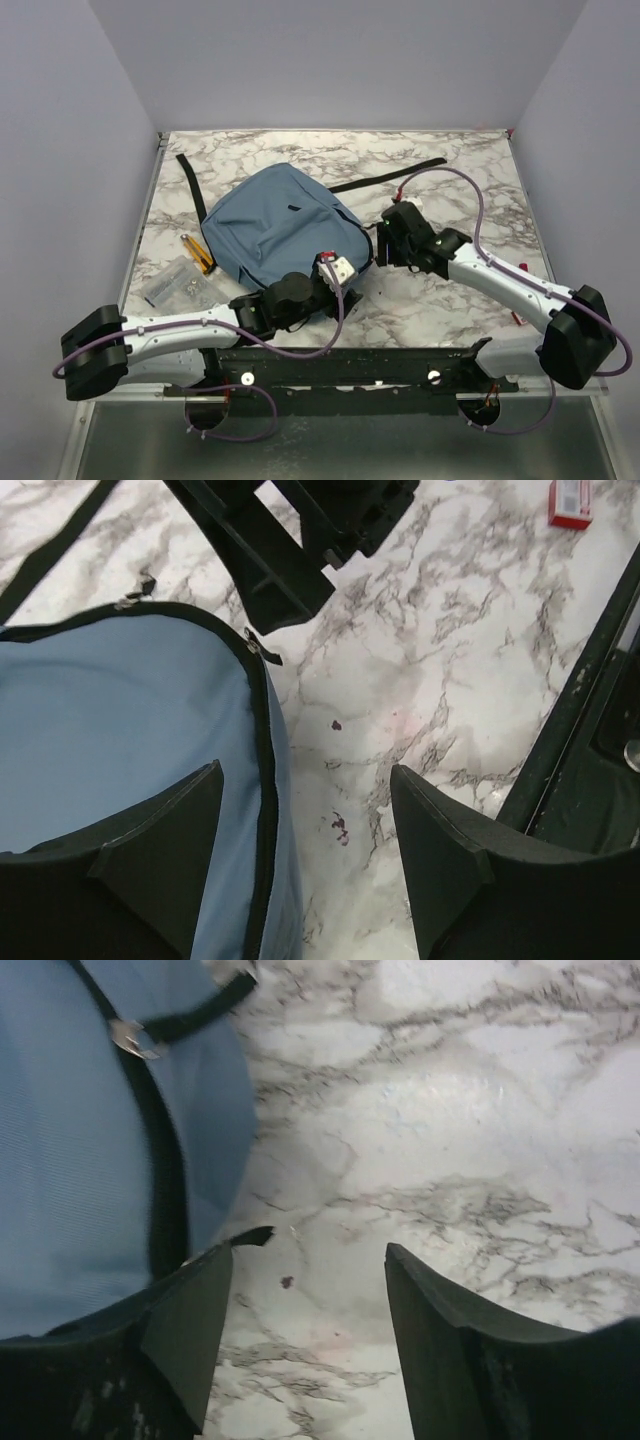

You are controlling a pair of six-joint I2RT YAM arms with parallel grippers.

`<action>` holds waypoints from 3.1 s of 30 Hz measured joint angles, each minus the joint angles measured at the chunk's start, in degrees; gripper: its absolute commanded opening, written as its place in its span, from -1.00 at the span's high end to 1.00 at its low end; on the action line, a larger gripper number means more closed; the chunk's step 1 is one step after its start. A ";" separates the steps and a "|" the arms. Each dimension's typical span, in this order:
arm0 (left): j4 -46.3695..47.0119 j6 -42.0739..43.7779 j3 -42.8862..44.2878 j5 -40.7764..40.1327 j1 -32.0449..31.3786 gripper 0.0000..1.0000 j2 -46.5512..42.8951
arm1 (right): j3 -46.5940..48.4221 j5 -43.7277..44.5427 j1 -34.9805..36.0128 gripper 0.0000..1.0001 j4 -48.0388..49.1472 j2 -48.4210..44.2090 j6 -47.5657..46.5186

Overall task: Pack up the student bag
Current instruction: Zip the student bag at the center of the board.

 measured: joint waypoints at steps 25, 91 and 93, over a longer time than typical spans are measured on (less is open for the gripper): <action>2.16 -1.84 0.11 -6.97 0.00 1.00 11.65 | -20.41 -22.05 -0.42 -0.38 20.44 -15.56 -39.45; -28.72 -24.13 19.87 24.85 32.52 -0.39 -9.75 | 8.83 -16.57 -6.08 -0.08 16.33 7.65 -3.80; -31.74 -25.03 22.12 25.42 37.29 -0.39 -9.38 | 5.55 -21.92 -5.40 -0.11 21.35 6.64 -0.13</action>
